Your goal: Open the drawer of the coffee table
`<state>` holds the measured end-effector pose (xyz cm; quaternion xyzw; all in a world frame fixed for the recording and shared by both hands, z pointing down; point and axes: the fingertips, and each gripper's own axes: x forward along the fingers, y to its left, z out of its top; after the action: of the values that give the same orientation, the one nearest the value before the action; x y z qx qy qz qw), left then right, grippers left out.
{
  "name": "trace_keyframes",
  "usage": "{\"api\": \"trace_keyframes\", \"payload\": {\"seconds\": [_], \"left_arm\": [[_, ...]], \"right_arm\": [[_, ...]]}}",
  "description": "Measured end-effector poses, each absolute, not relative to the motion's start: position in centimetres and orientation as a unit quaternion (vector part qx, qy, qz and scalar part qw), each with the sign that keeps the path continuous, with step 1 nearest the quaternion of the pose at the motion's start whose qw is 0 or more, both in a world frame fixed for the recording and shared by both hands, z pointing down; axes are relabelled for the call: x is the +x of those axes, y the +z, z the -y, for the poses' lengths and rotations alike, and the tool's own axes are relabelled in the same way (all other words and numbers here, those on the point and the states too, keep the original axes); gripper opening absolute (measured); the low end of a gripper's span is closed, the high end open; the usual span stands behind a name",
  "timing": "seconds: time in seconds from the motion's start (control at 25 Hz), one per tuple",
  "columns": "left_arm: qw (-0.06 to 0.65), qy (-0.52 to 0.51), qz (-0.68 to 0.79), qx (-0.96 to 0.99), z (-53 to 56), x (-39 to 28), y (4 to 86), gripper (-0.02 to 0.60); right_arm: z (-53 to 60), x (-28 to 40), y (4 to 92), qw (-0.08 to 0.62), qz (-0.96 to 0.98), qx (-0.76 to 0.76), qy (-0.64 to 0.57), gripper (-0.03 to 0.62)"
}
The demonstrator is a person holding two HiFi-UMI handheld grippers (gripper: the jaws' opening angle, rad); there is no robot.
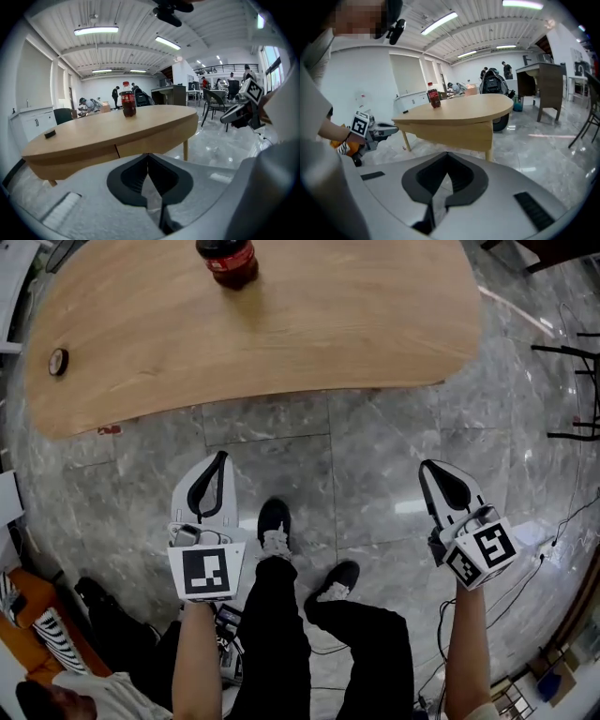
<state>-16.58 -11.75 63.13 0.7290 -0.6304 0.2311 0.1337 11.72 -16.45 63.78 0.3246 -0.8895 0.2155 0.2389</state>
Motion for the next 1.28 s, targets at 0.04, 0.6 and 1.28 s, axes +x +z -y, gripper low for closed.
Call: {"api": "trace_keyframes", "payload": {"seconds": [0.04,0.6,1.28], "left_arm": [[0.135,0.225,0.632,0.729,11.8,-17.1,64.6,0.011],[0.115,0.156,0.657,0.728,15.0,-22.2,78.7,0.011],[0.057,0.101,0.722,0.682,14.9,-23.3,75.2,0.011]], "right_arm": [[16.7,11.6,64.9,0.243,0.895,0.318,0.199,0.015],[24.6,12.7,75.8,0.175,0.903,0.378,0.107,0.015],[27.1,14.4,72.1,0.100,0.923,0.370,0.033,0.108]]}}
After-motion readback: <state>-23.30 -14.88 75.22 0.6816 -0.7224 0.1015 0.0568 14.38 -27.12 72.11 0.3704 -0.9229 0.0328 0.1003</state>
